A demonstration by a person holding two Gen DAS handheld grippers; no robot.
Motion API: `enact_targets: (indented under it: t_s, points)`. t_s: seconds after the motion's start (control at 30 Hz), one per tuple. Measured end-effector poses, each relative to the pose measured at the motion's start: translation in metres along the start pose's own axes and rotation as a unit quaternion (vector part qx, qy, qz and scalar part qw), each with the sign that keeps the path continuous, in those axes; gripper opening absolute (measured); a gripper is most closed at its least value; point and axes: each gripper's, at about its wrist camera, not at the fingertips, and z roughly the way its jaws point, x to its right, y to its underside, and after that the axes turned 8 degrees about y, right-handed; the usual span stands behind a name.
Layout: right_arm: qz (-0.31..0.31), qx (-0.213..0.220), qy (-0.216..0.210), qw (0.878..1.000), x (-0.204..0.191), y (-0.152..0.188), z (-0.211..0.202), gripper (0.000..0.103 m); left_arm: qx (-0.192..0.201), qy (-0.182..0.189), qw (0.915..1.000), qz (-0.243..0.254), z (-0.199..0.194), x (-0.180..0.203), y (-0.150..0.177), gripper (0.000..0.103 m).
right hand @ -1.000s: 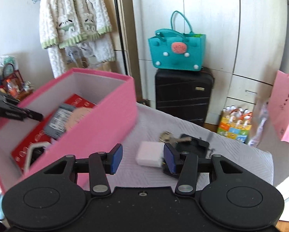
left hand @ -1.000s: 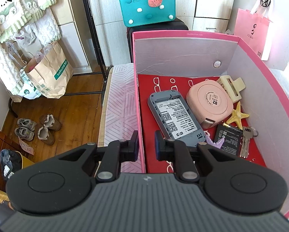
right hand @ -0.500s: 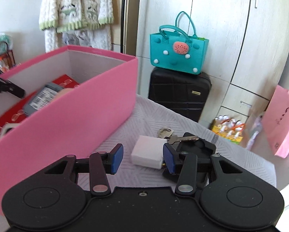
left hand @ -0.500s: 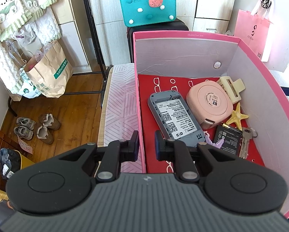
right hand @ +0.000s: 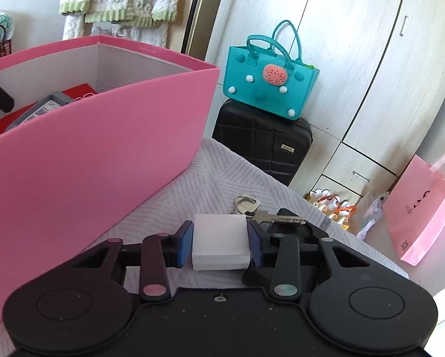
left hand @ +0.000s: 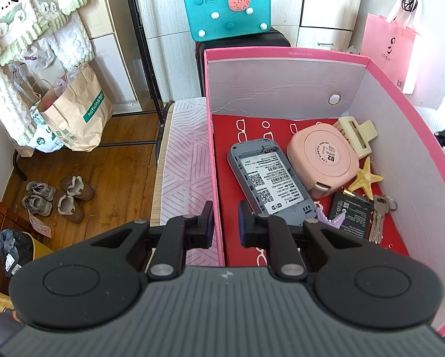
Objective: Organize rigid objects
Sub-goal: 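Move the right tool back and grasp the white cube charger, then carry the white charger into the box beside the keys and release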
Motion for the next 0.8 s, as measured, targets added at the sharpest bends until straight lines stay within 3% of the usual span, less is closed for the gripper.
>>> enact_targets:
  t_s: [0.4, 0.8]
  points:
    - [0.076, -0.025, -0.125, 0.989, 0.01, 0.028, -0.04, 0.044, 0.0, -0.001, 1.0, 0.001, 0.0, 0.0, 0.0, 0.014]
    - [0.092, -0.006, -0.127, 0.988, 0.016, 0.024, -0.072, 0.044, 0.0, -0.001, 1.0, 0.0, -0.001, -0.001, 0.001, 0.014]
